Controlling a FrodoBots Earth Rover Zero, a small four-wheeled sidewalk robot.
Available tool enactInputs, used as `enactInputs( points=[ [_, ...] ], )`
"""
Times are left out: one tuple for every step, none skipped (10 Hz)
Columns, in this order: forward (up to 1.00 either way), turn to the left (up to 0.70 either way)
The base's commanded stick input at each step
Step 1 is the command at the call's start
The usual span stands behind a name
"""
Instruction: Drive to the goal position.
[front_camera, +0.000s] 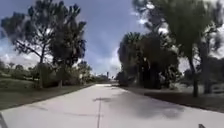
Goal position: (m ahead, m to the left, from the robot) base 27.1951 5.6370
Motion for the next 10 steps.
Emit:
enactInputs(
  points=[
    [0.85, 0.34],
    [0.85, 0.34],
    [0.85, 0.18],
    [0.85, 0.00],
    [0.85, 0.00],
    [0.85, 0.00],
    [0.85, 0.00],
    [0.85, 0.00],
    [0.85, 0.00],
    [0.85, 0.00]
  ],
)
